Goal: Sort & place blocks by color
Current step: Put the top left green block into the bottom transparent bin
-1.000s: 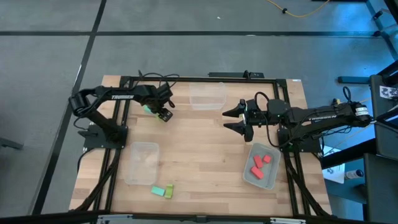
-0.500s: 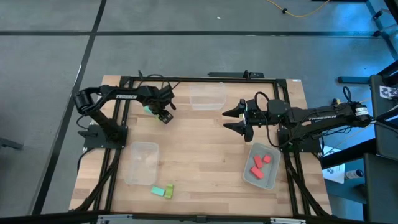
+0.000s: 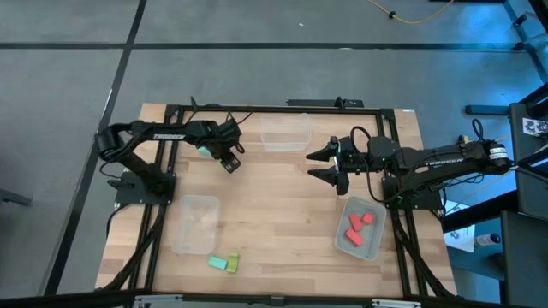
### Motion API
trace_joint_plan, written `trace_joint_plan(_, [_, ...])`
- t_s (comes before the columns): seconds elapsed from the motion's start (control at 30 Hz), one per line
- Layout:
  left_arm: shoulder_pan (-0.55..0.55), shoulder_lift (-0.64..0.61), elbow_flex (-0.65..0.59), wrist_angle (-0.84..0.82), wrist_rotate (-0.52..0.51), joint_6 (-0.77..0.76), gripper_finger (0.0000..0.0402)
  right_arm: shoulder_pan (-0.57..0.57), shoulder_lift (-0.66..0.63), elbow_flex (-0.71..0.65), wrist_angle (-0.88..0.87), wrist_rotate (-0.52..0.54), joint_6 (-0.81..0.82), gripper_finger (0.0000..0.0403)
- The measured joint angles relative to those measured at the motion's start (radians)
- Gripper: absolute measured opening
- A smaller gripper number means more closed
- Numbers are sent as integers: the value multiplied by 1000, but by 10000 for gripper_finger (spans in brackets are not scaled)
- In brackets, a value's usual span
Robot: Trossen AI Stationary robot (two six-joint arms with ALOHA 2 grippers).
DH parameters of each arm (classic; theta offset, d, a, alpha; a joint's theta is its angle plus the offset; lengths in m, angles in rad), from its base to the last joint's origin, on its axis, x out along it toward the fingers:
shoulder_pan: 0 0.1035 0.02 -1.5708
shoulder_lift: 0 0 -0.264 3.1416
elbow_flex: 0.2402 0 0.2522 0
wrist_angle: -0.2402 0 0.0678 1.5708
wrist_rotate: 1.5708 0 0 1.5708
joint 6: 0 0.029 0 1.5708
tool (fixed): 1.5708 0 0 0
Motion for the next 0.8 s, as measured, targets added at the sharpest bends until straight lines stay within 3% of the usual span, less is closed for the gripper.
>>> trace_joint_plan(0.2, [-106,-196,0,228,16,-80,121,0,0,0,0,0,-4,287])
trace_joint_plan(0.4, [-283,-352,0,590,-79,-64,121,0,0,0,1,0,-5,287])
trace_joint_plan(0.57, [-416,-381,0,836,-180,-37,121,0,0,0,5,0,-6,287])
trace_joint_plan(0.8, [-543,-358,0,934,-256,-19,121,0,0,0,11,0,-6,287])
